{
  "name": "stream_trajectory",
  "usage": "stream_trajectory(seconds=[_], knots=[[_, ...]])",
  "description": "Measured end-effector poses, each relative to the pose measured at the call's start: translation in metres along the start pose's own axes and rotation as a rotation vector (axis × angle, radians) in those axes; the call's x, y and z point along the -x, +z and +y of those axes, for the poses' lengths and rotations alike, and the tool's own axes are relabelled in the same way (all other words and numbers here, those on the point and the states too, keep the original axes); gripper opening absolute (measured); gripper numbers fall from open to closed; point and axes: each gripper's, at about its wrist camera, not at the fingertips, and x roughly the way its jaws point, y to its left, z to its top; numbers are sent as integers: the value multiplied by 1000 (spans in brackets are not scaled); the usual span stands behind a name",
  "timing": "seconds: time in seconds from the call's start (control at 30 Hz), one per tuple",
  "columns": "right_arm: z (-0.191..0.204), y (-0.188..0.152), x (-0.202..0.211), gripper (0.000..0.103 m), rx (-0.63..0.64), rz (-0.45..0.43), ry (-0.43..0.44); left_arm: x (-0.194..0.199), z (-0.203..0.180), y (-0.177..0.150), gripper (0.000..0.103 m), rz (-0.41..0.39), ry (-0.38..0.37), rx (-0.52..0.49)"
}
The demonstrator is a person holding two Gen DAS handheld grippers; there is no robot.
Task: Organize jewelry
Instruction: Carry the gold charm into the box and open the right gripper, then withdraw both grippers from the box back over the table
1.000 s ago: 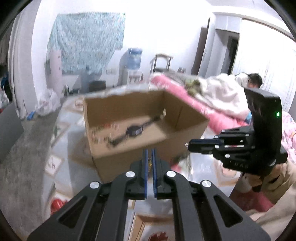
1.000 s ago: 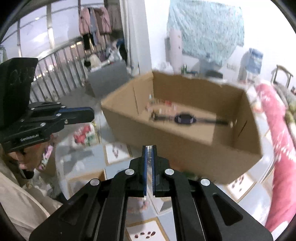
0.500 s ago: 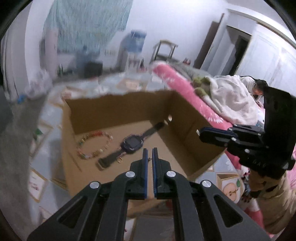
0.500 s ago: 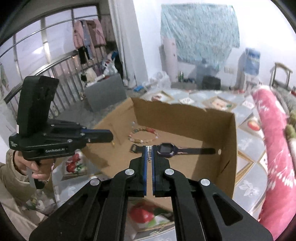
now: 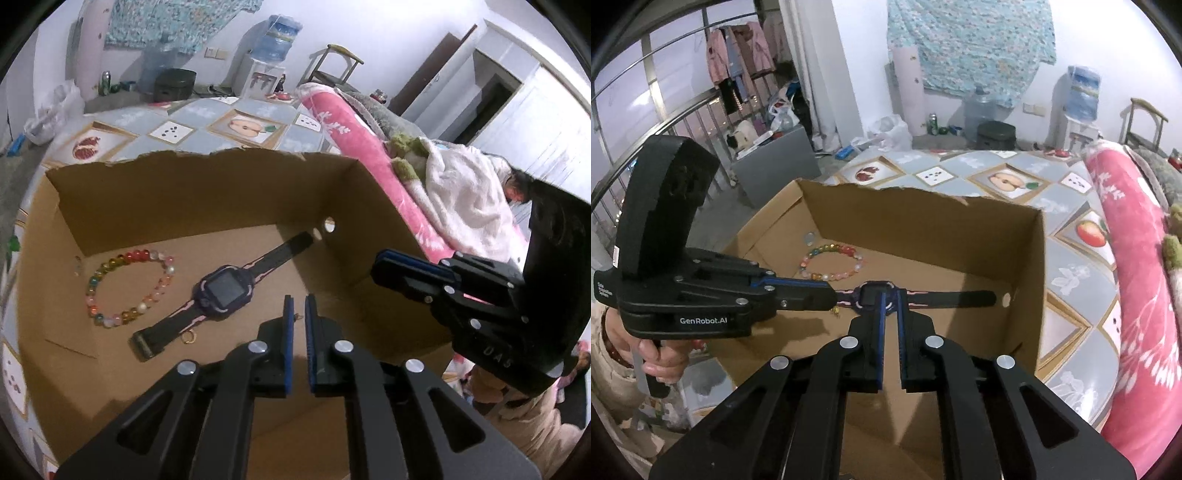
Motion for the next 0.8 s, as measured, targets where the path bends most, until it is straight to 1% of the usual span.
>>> stream_trajectory(seconds=[0.07,0.27,0.43,0.6,0.63,0.7,0.77,0.8], knots=[[-2,1,3,6,-4,-8,0,1,1,2,20,-14,-21,14],[-8,2,13,6,-21,-37,-15,8,2,5,21,-44,-16,21],[-11,0,25,8,-45,-65,-22,16,0,4,21,-66,9,1],[-10,-3,43,27,-65,-110,-24,30,-6,-2,23,-92,30,-18],[-10,-5,50,29,-70,-127,-22,34,-7,-3,26,-100,35,-25],[-8,-9,64,35,-78,-160,-16,47,-13,-9,31,-131,55,-50],[-6,-13,76,39,-85,-190,-16,60,-19,-15,38,-157,70,-68],[-4,-15,83,42,-89,-204,-15,67,-22,-18,39,-172,74,-80]])
